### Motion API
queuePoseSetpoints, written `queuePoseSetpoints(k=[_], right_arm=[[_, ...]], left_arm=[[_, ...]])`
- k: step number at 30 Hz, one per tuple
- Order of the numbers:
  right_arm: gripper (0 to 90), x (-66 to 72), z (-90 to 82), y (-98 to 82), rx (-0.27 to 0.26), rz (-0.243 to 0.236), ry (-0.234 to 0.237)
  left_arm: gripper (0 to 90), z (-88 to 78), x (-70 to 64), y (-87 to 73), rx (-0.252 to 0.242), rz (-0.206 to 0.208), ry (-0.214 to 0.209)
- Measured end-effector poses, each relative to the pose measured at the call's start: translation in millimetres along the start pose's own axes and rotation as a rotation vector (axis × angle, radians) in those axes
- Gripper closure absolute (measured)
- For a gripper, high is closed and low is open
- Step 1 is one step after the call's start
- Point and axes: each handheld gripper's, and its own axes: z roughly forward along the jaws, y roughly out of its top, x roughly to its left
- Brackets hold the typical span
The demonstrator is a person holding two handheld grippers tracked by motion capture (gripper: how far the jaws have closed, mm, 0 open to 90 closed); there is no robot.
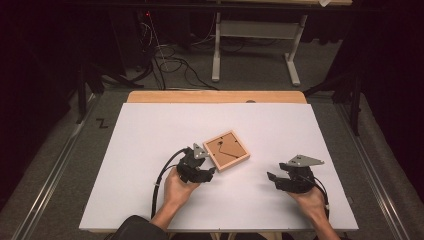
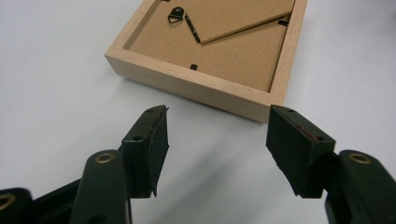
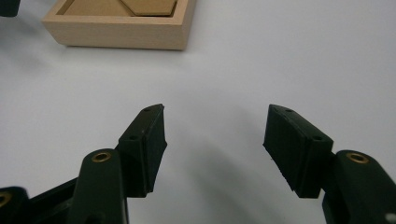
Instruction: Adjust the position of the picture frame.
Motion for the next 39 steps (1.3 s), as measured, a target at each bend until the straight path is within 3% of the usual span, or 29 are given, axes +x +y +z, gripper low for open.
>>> queuePoseSetpoints(k=[7,9,10,14,21,29,32,39], right_arm=[[38.8,1.1,1.5,0.8,0.002,-0.008,-0.003],[38.6,1.3,1.9,1.2,0.003,-0.006,-0.005],[39.2,0.5,3.5,2.8,0.002,-0.008,-0.008],[39.5,0.1,4.9,5.9,-0.006,-0.008,-0.01],[40.0,3.2,11.5,15.2,-0.02,-0.025,0.007],[40.8,2.6,13.8,20.1,-0.009,-0.01,0.011],[41.0,1.3,13.7,20.1,-0.001,-0.006,0.011],[40.5,0.3,12.8,20.2,-0.002,0.013,0.01]], left_arm=[[37.7,-0.3,-2.6,0.5,-0.004,0.012,0.011],[36.7,-0.4,-4.3,0.7,-0.002,0.021,0.018],[36.5,-1.8,-8.9,1.3,-0.013,0.053,0.018],[36.2,-2.7,-13.3,2.4,-0.023,0.06,0.005],[36.1,2.8,-21.1,4.0,-0.002,0.036,0.009],[36.1,5.4,-28.2,7.4,-0.033,-0.009,-0.033],[36.0,4.2,-22.2,9.3,-0.052,-0.033,-0.027],[34.5,4.2,-6.2,9.7,-0.047,-0.08,-0.005]])
